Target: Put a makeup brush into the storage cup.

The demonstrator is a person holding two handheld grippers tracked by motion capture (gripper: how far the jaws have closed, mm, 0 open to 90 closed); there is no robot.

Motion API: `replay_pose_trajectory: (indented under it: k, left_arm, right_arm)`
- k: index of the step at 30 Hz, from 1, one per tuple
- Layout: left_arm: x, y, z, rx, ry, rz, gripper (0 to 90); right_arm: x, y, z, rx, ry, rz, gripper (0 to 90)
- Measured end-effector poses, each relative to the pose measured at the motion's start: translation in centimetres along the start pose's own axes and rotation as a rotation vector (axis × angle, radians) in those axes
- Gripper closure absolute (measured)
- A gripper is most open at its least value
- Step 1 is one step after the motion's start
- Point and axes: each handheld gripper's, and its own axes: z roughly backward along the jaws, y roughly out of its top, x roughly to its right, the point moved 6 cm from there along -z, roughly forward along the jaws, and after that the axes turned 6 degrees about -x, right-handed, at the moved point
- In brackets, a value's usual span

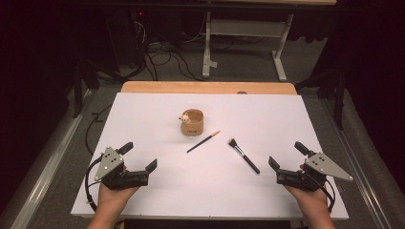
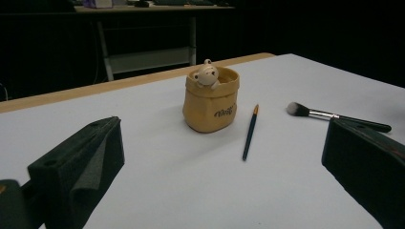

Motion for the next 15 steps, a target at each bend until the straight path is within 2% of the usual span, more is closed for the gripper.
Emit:
replay_pose_trajectory:
  k: [6, 11, 15]
  left_arm:
    - [-0.8, -0.1, 0.2, 0.002, 0.006, 0.039, 1.7]
    - [-1.0, -0.2, 0.3, 0.0, 0.016, 0.039, 2.0]
    - [-1.3, -0.2, 0.3, 0.002, 0.017, 0.054, 2.3]
  right_arm:
    - [0.5, -0.5, 0.1, -0.011, -0.015, -0.011, 0.6]
    - [0.6, -0.6, 0.1, -0.01, -0.02, 0.004, 0.7]
    - [0.6, -0.8, 0.0, -0.015, -0.021, 0.005, 0.7]
